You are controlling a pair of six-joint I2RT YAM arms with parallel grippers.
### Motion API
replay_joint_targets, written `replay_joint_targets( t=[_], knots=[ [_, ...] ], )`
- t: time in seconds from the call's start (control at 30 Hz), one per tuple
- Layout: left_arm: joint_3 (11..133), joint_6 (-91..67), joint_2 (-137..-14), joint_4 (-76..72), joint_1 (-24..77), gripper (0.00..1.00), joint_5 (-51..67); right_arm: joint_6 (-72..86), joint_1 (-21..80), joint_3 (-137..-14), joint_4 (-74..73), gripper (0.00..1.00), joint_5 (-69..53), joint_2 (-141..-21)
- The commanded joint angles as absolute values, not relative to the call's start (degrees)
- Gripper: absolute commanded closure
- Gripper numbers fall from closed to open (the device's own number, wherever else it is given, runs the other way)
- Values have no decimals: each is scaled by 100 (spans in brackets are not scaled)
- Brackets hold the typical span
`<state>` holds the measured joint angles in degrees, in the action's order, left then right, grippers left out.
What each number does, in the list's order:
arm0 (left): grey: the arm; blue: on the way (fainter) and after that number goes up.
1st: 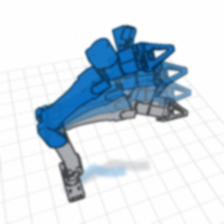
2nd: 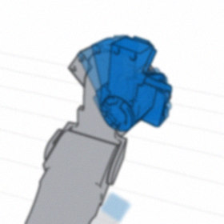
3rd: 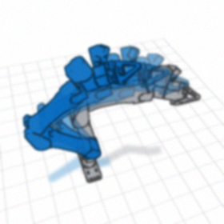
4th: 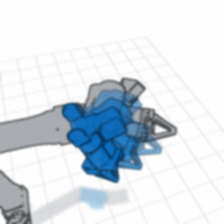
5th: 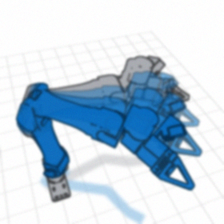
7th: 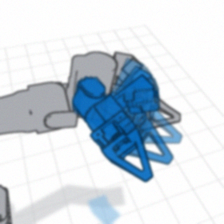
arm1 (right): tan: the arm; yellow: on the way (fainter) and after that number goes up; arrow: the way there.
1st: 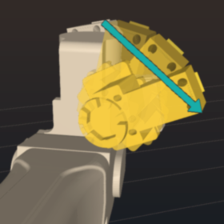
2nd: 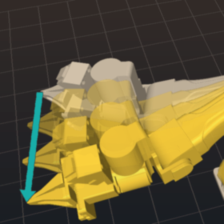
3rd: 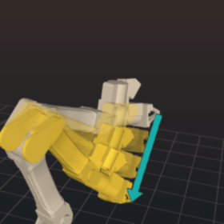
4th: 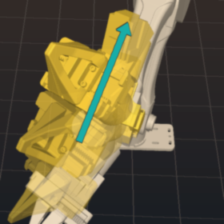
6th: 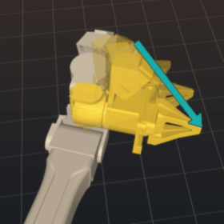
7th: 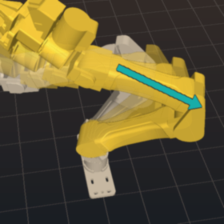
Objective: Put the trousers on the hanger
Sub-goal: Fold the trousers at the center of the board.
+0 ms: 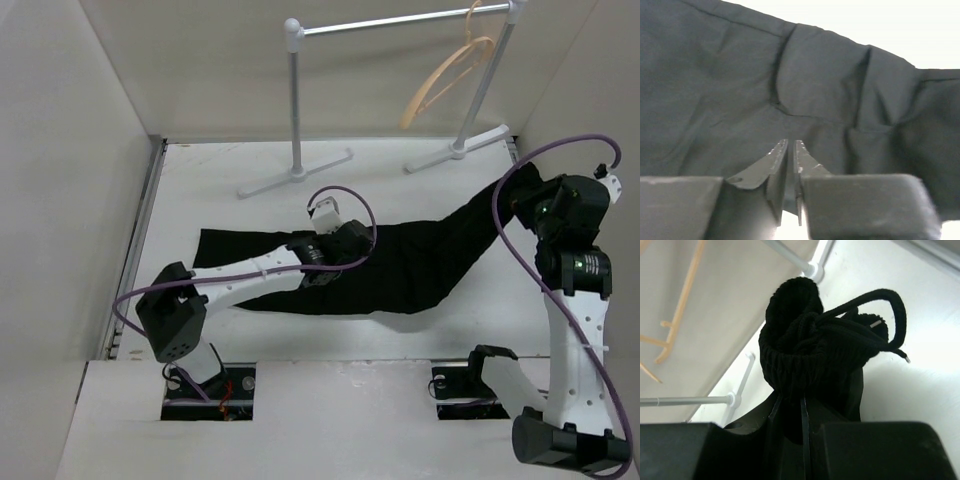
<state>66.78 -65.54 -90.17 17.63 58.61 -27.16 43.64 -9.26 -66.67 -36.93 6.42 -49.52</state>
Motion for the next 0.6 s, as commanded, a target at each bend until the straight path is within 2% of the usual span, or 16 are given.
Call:
replay_joint_targets(
  t=[0.0, 0.2, 0.37, 0.57],
  knots=[
    [6908, -6592, -9070, 1775, 5884, 94, -2884, 4034, -936, -7364, -3480, 89, 808, -5184],
    [6698, -6670, -9421, 1547, 6375, 94, -2540, 3929, -1252, -7786, -3323, 90, 528, -5765],
    [6846, -6759, -9983, 739, 6666, 94, -2189, 3964, -1253, -7928, -3366, 90, 492, -5836],
    [7128, -7021, -10871, 1090, 6763, 94, -2153, 4034, -1253, -7804, -3322, 90, 413, -5722]
  ],
)
